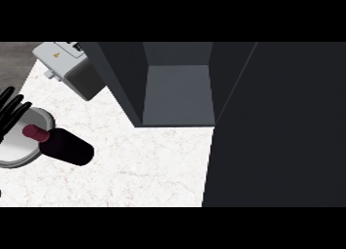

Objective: Pick up the wine, place it into the cabinet and close the cabinet

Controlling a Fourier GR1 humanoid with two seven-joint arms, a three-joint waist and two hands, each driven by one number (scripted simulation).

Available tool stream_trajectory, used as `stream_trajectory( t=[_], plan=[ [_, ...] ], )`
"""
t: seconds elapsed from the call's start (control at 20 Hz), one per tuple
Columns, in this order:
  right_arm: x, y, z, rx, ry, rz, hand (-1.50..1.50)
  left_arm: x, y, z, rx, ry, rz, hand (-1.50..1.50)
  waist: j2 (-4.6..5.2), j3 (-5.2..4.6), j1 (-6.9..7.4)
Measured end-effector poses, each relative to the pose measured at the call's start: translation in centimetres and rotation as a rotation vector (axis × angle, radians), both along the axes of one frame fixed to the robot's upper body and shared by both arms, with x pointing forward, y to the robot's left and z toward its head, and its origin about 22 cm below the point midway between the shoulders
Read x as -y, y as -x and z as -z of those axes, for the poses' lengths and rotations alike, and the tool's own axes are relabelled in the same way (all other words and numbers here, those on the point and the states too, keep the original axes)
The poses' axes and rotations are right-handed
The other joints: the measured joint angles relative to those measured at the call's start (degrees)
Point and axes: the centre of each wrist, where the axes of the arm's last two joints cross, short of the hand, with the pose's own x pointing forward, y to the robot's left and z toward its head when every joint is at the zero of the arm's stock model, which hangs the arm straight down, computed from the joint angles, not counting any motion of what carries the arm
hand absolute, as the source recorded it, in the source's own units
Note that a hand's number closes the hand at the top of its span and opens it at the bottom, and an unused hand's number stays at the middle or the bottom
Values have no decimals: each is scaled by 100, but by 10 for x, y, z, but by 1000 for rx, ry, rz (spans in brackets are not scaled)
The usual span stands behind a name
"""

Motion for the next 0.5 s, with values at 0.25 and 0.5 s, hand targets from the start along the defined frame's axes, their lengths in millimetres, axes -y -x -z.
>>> stream_trajectory(
  t=[0.25, 0.5],
  plan=[
    [-1, 1, 2, 5, -6, -5, -150, -6, -9, 14, 12, -54, 33, -150, -56, 78, 16],
    [-3, 1, 3, 7, -14, -13, -150, -7, -11, 23, 6, -101, 38, -150, -82, 135, -6]
  ],
)
